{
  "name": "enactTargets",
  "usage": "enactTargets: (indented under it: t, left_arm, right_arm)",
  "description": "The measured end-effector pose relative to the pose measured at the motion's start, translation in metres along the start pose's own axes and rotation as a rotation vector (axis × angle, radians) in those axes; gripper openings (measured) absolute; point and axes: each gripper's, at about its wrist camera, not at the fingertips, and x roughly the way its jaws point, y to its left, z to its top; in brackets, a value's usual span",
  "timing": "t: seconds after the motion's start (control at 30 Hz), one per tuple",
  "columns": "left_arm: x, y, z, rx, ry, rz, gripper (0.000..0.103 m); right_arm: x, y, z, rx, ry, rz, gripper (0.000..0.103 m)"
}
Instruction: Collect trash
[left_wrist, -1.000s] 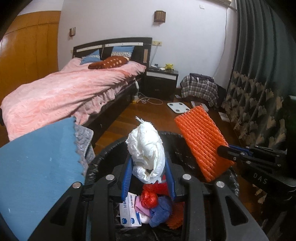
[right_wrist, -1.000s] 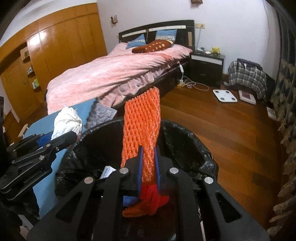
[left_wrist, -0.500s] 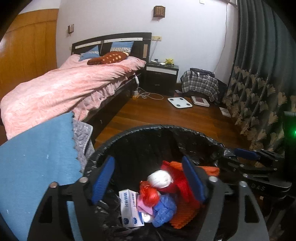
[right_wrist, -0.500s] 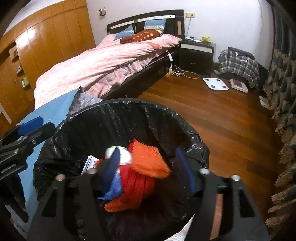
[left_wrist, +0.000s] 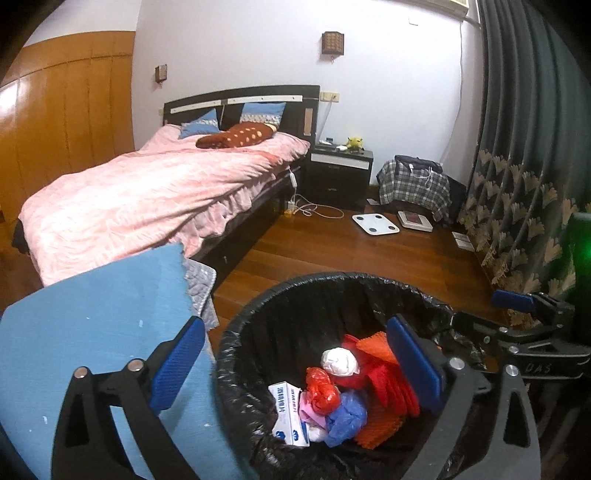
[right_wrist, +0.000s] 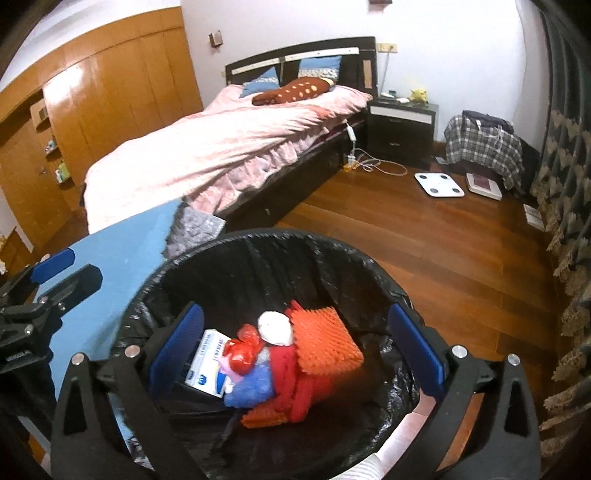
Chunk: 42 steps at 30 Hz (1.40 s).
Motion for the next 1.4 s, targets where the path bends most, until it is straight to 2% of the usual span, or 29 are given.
enactTargets:
  t: [0.37,0.67,0.97,1.4]
  left_arm:
    - [-0.048,0.017,0.0,-0.047,-0.029,0.053,0.097]
    - [-0.08,0.026,0.001,-0.077,-0.066,0.095,0.097]
    - [-0.104,0.03,0.001,-0.08,-0.095,0.119,0.097]
    - [-0.112,0.029,0.002,-0.078,-0.106,0.131,0.097]
  right_arm:
    - [-0.053,0.04,0.02,-0.058,-0.059,0.087,0.097]
    - [-0.084,0.069,0.026,-0.099,-0.102,0.125,0.097]
    - [-0.096,0.08,0.028,-0.119,-0.119,0.137,0.097]
    - [-0.097,0.088,0.025,-0.125,-0.12,0.15,0.097]
